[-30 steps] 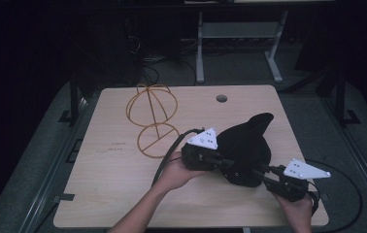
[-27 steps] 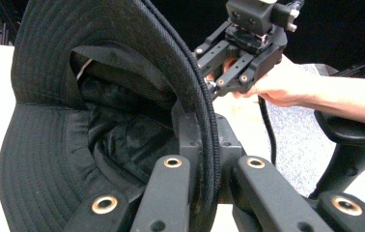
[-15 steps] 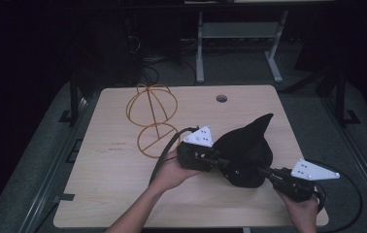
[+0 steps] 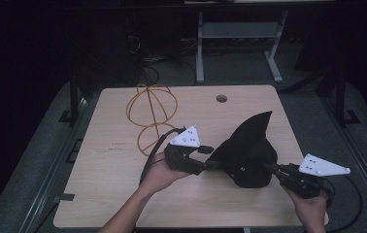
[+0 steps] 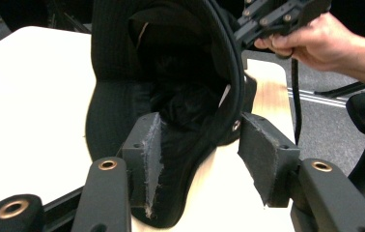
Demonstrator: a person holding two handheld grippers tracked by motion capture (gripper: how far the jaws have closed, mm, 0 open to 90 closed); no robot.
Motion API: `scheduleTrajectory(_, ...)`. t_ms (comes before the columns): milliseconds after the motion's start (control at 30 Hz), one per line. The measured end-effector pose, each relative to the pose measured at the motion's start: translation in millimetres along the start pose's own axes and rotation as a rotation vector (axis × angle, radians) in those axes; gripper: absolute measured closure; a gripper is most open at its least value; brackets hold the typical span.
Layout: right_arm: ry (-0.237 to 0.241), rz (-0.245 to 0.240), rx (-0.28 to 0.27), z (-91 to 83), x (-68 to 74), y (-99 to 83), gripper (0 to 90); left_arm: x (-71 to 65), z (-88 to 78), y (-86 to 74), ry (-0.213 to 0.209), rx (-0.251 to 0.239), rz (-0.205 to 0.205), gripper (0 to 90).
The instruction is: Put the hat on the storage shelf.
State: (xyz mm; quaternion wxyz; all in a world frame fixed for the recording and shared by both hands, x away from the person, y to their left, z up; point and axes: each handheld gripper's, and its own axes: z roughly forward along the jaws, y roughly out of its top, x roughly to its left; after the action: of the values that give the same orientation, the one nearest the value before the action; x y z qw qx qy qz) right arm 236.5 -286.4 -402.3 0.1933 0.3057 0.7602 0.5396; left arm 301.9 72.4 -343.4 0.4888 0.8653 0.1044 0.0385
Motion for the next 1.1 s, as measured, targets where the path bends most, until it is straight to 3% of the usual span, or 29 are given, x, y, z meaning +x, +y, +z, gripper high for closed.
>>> scheduleTrajectory(467,0.027,-0.021,0.014,-1.1,-7.1,29.6,86.5,-2.6,-30.2,-26.3,0.050,0.007,-0.015,44.1)
scheduleTrajectory(1100,0.037,-0.070,-0.001,3.1,-13.4,67.0,86.6,-4.4,-52.3,-64.8,0.106,0.040,-0.047,40.6)
